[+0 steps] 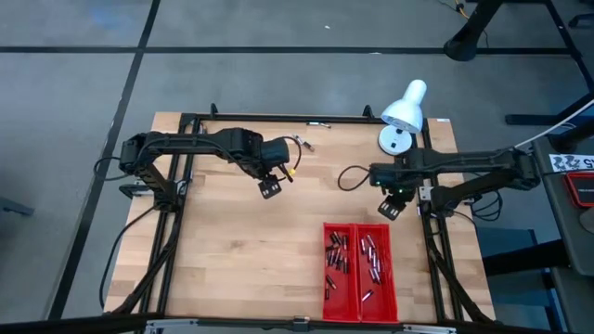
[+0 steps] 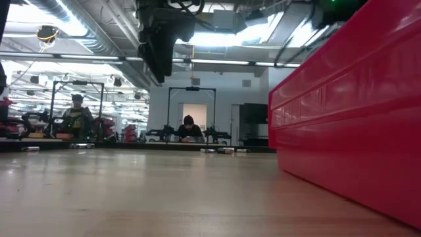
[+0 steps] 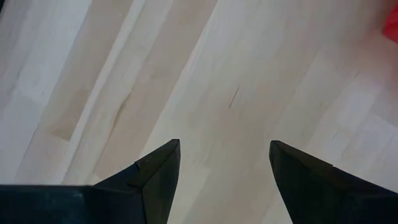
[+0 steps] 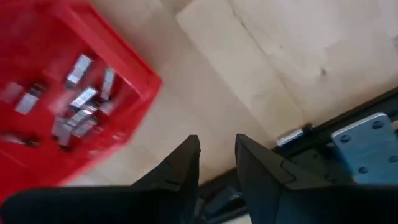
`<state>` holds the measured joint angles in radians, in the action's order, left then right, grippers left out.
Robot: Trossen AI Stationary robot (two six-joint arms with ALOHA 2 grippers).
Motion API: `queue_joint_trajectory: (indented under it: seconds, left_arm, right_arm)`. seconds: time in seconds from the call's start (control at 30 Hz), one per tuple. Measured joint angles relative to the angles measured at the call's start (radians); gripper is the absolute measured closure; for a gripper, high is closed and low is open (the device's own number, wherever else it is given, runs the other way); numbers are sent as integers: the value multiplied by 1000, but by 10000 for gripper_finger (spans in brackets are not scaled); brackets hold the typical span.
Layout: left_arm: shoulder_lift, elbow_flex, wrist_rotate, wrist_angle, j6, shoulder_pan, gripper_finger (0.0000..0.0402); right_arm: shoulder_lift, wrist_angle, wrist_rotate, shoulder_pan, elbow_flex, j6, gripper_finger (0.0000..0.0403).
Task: Sort batteries
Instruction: Put the silver battery into the right red bin
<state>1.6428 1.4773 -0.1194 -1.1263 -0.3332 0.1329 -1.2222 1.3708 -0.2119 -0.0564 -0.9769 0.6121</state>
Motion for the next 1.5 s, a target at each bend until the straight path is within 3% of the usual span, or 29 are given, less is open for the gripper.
queue_joint_trajectory:
  seconds: [0.27,0.63,0.8,1.1,1.5]
  left_arm:
    - [0,0,8,0,-5,-9,164]
    - [0,0,9,19,-15,-23,164]
    - [0,-1,8,15,-29,-28,164]
    - [0,-1,8,11,-47,-64,164]
    - [0,-1,8,11,-47,-74,164]
  right_arm:
    - [-44,-11,80,-19,50,-112,297]
    - [-164,-7,81,-18,50,-376,297]
    - [-196,34,143,-18,51,-513,297]
    - [-203,44,203,-18,51,-602,293]
    - [-203,44,228,-136,123,-690,170]
